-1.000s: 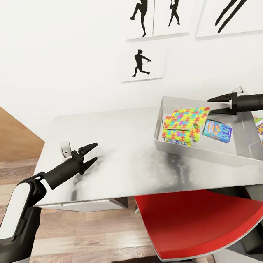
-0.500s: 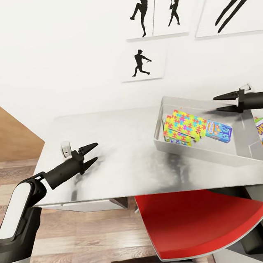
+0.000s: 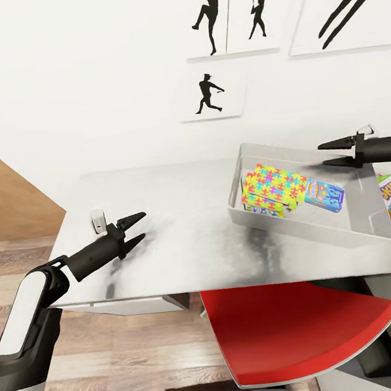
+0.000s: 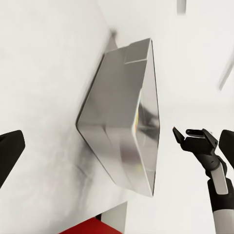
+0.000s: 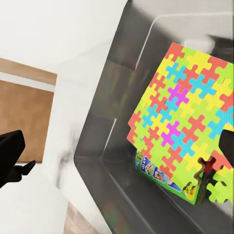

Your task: Put all the toys in the child's room - the three board games (two on the bed and one on the table), the two jigsaw puzzles on the table, and the tennis ball on the table - inside the toy box on the table in the child's room.

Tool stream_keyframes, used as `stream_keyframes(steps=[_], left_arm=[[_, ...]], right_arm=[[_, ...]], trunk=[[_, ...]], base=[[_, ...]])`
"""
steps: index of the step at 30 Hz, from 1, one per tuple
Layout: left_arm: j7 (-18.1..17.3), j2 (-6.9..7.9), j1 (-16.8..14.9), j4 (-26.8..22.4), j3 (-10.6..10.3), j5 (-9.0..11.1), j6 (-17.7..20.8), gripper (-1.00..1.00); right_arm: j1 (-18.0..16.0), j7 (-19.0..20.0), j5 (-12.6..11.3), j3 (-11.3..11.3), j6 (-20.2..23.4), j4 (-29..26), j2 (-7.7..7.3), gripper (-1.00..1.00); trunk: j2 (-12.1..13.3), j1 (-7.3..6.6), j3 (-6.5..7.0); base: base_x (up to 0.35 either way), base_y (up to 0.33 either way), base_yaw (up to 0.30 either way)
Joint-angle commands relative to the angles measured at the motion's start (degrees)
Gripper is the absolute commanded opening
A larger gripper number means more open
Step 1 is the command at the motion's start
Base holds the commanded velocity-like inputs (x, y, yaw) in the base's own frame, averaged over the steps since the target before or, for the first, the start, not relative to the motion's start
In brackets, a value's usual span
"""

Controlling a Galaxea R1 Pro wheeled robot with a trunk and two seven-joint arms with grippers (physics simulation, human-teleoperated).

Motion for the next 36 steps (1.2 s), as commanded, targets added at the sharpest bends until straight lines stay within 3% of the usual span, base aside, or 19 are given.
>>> stream_keyframes(steps=[1, 10, 17, 22, 25, 28, 30, 31, 34, 36], left_arm=[[0.53, 0.0, -0.04, -0.05, -0.04, 0.61, 0.03, 1.0], [0.86, -0.5, -0.73, -0.05, -0.04, 0.61, 0.0, 1.0], [2.05, -0.62, -4.64, 0.0, -1.33, 0.63, 0.08, 1.0], [5.02, -0.62, -9.71, 0.29, -3.32, 1.05, 0.15, 1.0], [6.24, -0.65, -11.04, 0.41, -3.65, 1.14, 0.16, 1.0], [9.17, -0.75, -13.8, 0.83, -4.15, 1.3, 0.21, 1.0], [12.46, -1.25, -16.85, 1.71, -4.47, 1.4, 0.28, 1.0], [12.46, -1.25, -16.85, 1.71, -4.47, 1.4, 0.28, 1.0], [17.52, -2.88, -21.61, 3.72, -4.75, 1.52, 0.51, 1.0], [19.25, -3.52, -23.23, 4.48, -4.81, 1.55, 0.61, 1.0]], right_arm=[[-0.04, 0.19, -0.11, 0.32, 0.25, -0.09, -0.06, 1.0], [0.13, 0.15, 0.01, 0.34, 0.25, -0.51, -0.03, 1.0], [0.1, 0.11, 0.05, 0.43, 0.25, -1.05, 0.04, 1.0], [0.07, -0.08, 0.04, 0.35, 0.25, -3.76, 0.49, 1.0], [-0.02, -0.48, 0.04, 0.33, 0.25, -4.78, 0.63, 1.0], [-0.22, -2.55, 0.05, 0.31, 0.25, -6.91, 0.88, 1.0], [-0.37, -6.31, 0.01, 0.02, 0.25, -9.11, 1.03, 1.0], [-0.37, -6.31, 0.01, 0.02, 0.25, -9.11, 1.03, 1.0], [-0.43, -13.23, -0.13, -1.67, 0.25, -12.47, 1.19, 1.0], [-0.31, -15.35, -0.16, -2.46, 0.25, -13.55, 1.25, 1.0]], trunk=[[-0.1, 0.03, -0.09], [-0.1, 0.03, -0.09], [-0.1, 0.03, -0.09], [-0.1, 0.03, -0.09], [-0.1, 0.03, -0.09], [-0.1, 0.03, -0.09], [-0.1, 0.03, -0.09], [-0.1, 0.03, -0.09], [-0.1, 0.03, -0.09], [-0.1, 0.03, -0.09]], base=[[0.0, 0.0, -0.116], [0.0, 0.0, -0.21], [0.0, 0.0, -0.262], [0.0, 0.0, -0.167], [0.0, 0.0, -0.099], [0.0, 0.0, -0.063], [0.0, 0.0, -0.042], [0.0, 0.0, -0.037], [0.0, 0.0, -0.024], [0.0, 0.0, -0.017]])
